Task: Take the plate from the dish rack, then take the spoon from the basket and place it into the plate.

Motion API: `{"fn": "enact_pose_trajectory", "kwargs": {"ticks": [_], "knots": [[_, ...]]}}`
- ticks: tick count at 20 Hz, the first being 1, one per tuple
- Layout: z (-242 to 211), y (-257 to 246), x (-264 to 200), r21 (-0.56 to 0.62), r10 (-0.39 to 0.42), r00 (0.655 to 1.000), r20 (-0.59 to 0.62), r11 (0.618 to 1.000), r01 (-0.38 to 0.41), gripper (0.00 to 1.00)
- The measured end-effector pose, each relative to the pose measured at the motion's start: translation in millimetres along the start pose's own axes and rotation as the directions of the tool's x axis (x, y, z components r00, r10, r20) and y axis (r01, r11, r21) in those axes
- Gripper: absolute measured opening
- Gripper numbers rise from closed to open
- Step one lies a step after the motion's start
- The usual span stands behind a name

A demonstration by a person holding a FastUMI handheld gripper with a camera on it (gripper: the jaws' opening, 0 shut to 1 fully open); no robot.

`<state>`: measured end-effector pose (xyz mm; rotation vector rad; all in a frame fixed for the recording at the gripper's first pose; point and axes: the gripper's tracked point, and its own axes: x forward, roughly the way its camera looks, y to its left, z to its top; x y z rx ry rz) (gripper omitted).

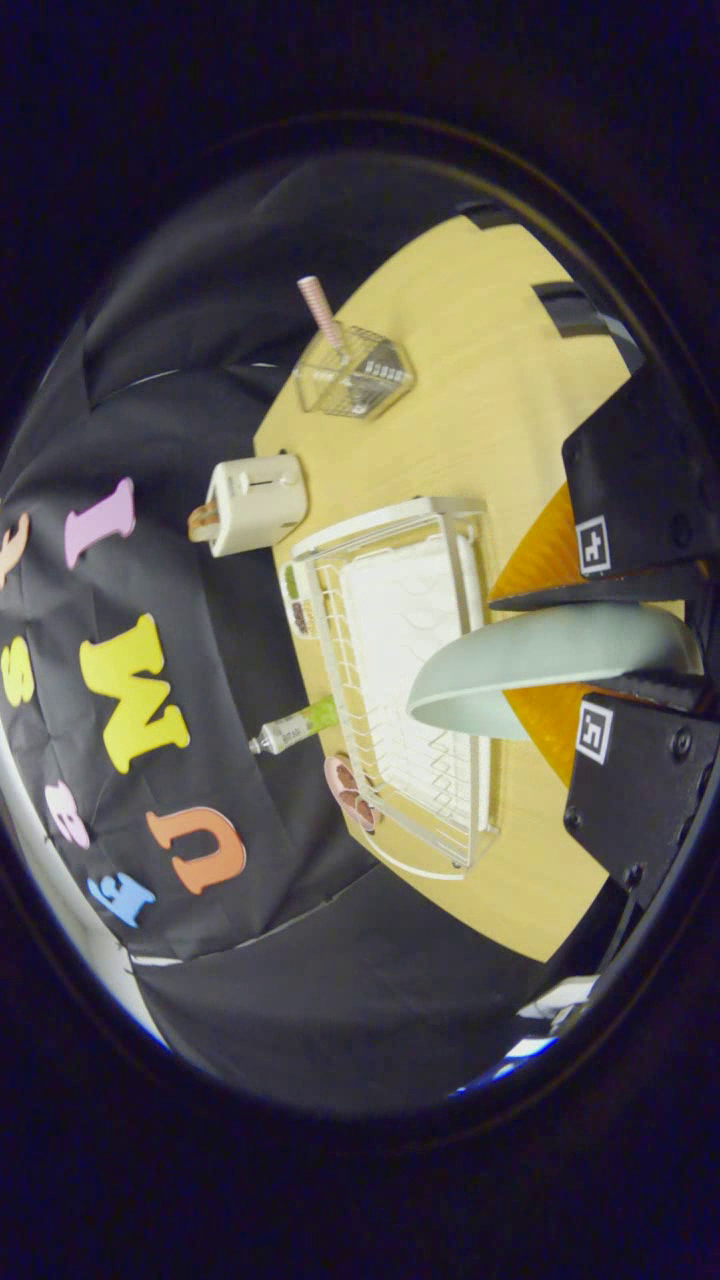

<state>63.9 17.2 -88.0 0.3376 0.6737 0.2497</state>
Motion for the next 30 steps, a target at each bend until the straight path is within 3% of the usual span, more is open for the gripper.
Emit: {"fn": "enact_pose_trajectory", "kwargs": {"ticks": [3, 6, 10, 15, 19, 22, 23, 30], "knots": [[-26.6, -17.7, 10.3, 0.170, 0.050, 0.997, -0.053, 0.985, -0.041, 0.33], [-30.8, -39.0, 23.3, 0.254, 0.062, 0.996, -0.068, 0.966, -0.042, 0.33], [-31.0, -54.8, 24.7, 0.287, 0.061, 0.996, -0.059, 0.957, -0.041, 0.40], [-16.6, -63.3, 22.7, 0.235, 0.053, 0.999, 0.010, 0.970, -0.054, 0.47], [8.5, -72.4, 0.1, 0.058, -0.028, 0.987, 0.160, 0.998, 0.019, 0.58], [32.3, -86.5, -22.2, -0.072, -0.091, 0.950, 0.299, 0.990, 0.118, 0.69], [38.9, -94.7, -29.5, -0.084, -0.116, 0.934, 0.338, 0.985, 0.153, 0.73], [69.5, -168.8, -56.0, -0.100, -0.259, 0.852, 0.455, 0.936, 0.338, 0.73]]}}
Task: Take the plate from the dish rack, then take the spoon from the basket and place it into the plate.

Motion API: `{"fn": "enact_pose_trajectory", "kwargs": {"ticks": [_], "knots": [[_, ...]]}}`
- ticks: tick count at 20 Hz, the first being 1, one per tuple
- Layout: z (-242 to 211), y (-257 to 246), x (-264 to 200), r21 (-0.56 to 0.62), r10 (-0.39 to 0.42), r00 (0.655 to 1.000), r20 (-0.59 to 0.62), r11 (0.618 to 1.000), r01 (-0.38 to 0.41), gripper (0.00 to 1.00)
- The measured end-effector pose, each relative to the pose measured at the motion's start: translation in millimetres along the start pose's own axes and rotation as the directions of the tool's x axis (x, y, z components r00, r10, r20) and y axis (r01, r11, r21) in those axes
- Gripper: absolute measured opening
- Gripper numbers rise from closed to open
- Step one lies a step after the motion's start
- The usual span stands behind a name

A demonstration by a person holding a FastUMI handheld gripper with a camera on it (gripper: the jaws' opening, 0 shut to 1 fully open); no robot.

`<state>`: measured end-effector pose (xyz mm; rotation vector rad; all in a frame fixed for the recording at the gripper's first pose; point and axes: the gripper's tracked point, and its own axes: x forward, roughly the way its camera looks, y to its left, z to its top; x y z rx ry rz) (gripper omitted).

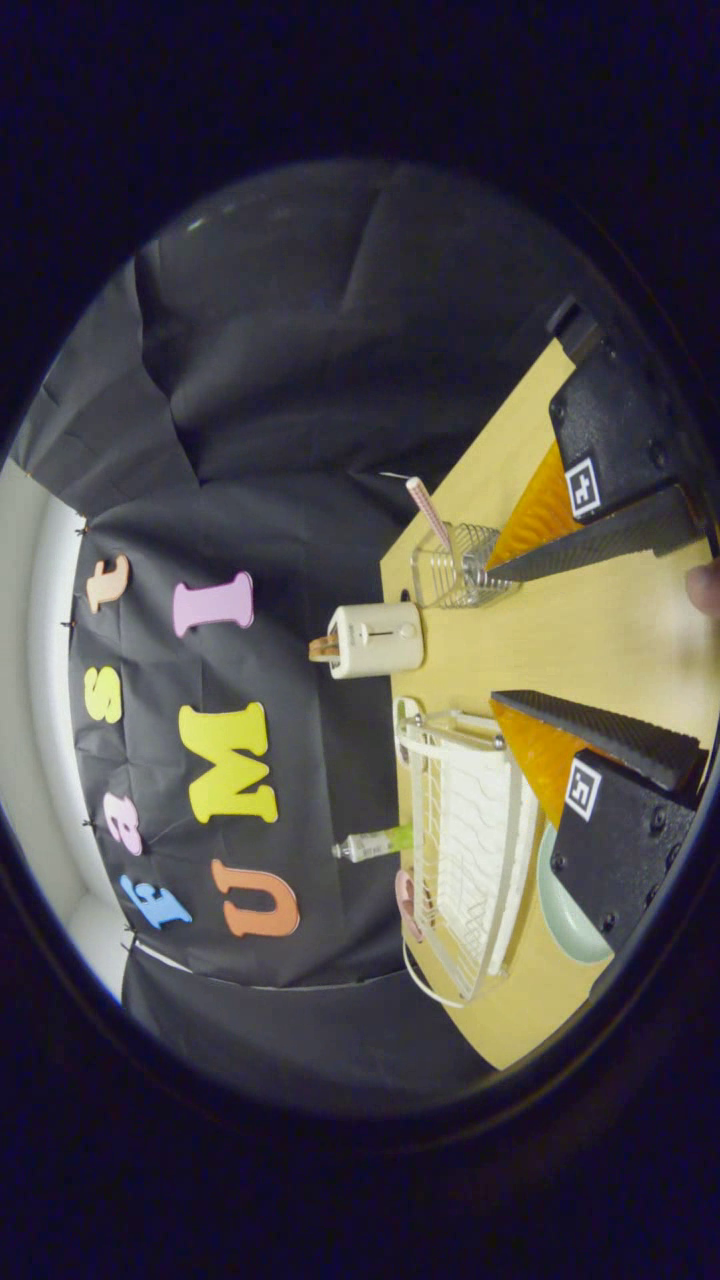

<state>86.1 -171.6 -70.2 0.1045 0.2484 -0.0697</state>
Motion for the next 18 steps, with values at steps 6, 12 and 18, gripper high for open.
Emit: {"fn": "enact_pose_trajectory", "kwargs": {"ticks": [6, 12, 18], "knots": [[18.1, -60.8, 38.0, 0.019, -0.050, 0.997, 0.059, 0.999, 0.049, 1.00], [23.5, -84.3, 99.3, 0.063, 0.030, 0.998, 0.057, 0.997, -0.034, 0.98], [19.0, -81.7, 142.1, 0.152, 0.120, 0.993, 0.011, 0.981, -0.120, 0.76]]}}
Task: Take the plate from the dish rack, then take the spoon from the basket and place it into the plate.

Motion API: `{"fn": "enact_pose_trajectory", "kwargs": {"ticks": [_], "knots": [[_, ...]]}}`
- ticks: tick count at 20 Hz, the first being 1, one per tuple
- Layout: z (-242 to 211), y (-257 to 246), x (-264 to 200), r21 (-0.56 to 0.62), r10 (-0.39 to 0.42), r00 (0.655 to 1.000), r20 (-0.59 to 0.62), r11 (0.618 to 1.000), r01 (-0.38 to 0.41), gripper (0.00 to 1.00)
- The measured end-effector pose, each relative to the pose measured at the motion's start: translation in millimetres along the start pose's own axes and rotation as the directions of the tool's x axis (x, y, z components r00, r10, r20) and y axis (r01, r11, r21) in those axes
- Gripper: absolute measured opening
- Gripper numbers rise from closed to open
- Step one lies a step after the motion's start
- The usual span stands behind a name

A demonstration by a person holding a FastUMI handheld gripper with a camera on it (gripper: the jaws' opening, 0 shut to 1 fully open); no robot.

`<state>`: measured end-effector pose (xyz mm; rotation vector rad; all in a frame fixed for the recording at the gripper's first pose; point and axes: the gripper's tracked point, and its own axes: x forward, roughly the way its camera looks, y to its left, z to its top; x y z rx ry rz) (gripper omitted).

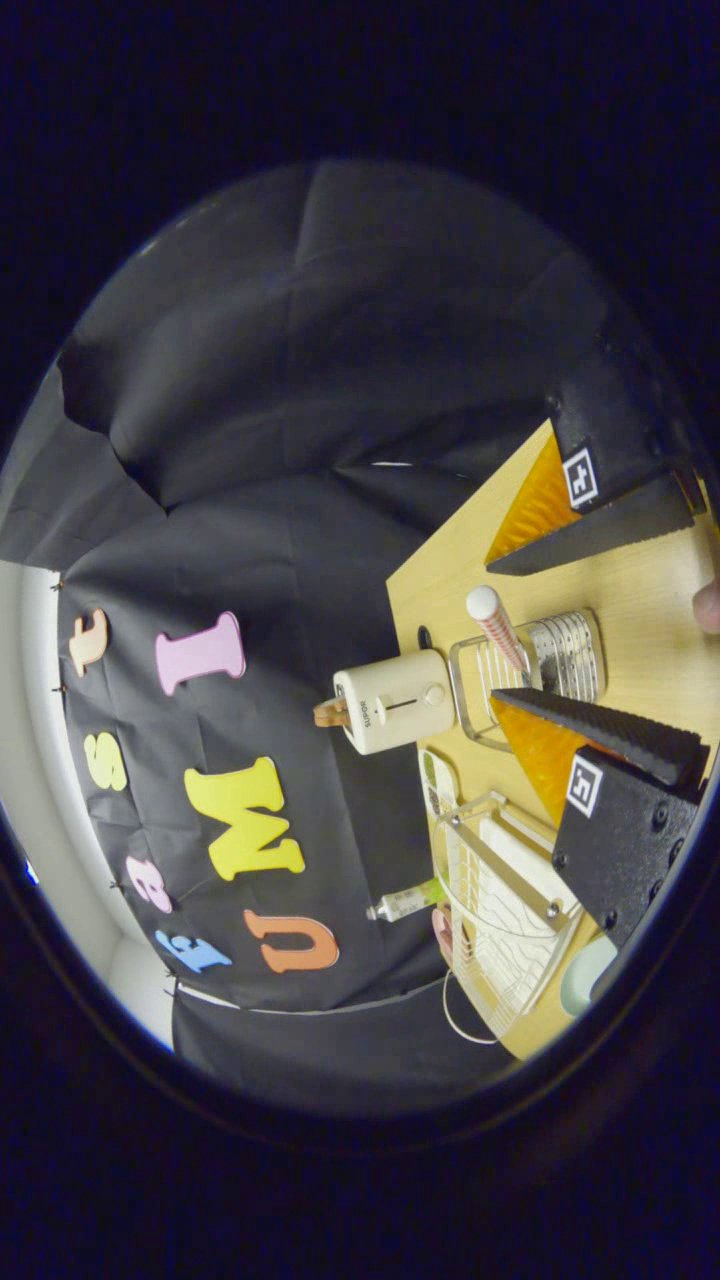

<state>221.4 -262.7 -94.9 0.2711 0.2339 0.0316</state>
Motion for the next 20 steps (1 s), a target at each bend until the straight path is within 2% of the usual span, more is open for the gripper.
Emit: {"fn": "enact_pose_trajectory", "kwargs": {"ticks": [3, 7, 10, 12, 17, 20], "knots": [[5.6, 6.3, 4.3, 0.016, 0.031, 0.999, 0.016, 0.999, -0.031, 0.66], [7.4, 9.7, 5.4, 0.018, 0.044, 0.999, 0.003, 0.999, -0.044, 0.44], [13.3, 16.5, 2.6, 0.066, 0.074, 0.997, -0.002, 0.995, -0.074, 0.26], [14.8, 16.8, 2.2, 0.095, 0.076, 0.997, -0.011, 0.993, -0.075, 0.18], [31.2, 16.4, -14.5, 0.122, 0.063, 0.998, 0.002, 0.990, -0.063, 0.14], [55.9, 10.5, -36.7, 0.056, 0.011, 0.996, 0.083, 0.998, -0.016, 0.14]]}}
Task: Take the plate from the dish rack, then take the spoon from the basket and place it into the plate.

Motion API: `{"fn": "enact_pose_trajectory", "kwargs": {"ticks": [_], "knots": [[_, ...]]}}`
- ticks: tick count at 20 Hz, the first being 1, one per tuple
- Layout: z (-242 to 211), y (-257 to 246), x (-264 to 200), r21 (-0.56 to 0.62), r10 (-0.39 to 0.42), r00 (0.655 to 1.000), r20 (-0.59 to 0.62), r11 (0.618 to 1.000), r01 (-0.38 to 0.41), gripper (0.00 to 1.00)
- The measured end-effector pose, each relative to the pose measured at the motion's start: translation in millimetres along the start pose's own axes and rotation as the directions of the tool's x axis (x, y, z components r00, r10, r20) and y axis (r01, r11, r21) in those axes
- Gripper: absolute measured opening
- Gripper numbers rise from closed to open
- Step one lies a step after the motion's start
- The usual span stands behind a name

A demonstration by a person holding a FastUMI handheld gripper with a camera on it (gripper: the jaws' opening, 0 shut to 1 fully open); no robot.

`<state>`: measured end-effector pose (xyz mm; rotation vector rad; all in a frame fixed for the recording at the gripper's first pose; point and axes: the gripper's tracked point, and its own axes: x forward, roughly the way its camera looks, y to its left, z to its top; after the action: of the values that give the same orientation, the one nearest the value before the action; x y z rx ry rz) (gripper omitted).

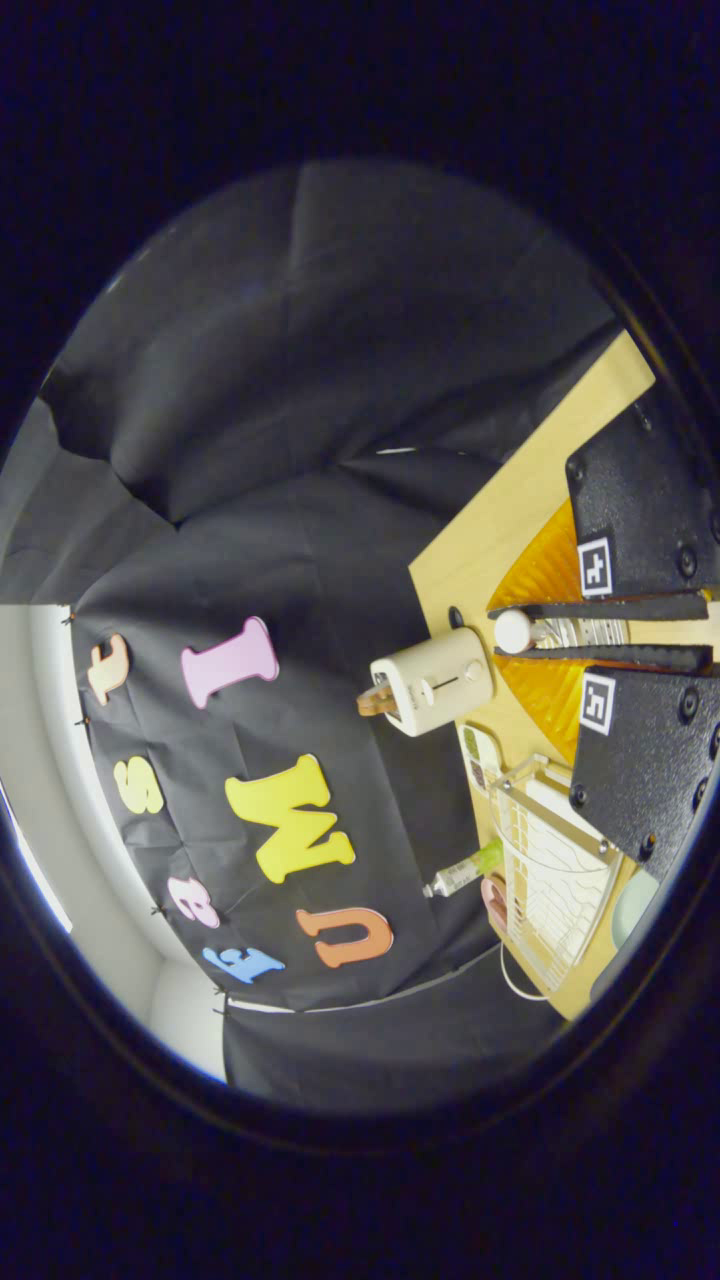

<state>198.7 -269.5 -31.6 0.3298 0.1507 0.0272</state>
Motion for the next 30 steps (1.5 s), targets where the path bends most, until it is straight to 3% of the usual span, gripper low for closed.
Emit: {"fn": "enact_pose_trajectory", "kwargs": {"ticks": [5, 9, 12, 15, 18, 20, 23, 27, 30], "knots": [[37.0, 40.2, -49.6, -0.059, 0.061, 0.993, 0.099, 0.997, -0.055, 0.14], [18.8, 118.9, -73.2, -0.070, 0.261, 0.965, -0.009, 0.963, -0.261, 0.14], [-14.7, 167.7, -93.1, -0.097, 0.397, 0.909, -0.125, 0.907, -0.409, 0.14], [-50.3, 211.7, -112.1, -0.114, 0.510, 0.828, -0.232, 0.832, -0.544, 0.14], [-85.1, 240.5, -119.6, -0.113, 0.565, 0.757, -0.329, 0.772, -0.625, 0.14], [-112.5, 259.3, -130.9, -0.087, 0.605, 0.680, -0.413, 0.717, -0.691, 0.14], [-142.6, 274.5, -137.9, -0.096, 0.604, 0.614, -0.508, 0.668, -0.738, 0.14], [-160.7, 288.3, -139.3, -0.078, 0.608, 0.567, -0.555, 0.641, -0.764, 0.14], [-168.0, 292.3, -133.2, -0.023, 0.616, 0.546, -0.568, 0.651, -0.759, 0.17]]}}
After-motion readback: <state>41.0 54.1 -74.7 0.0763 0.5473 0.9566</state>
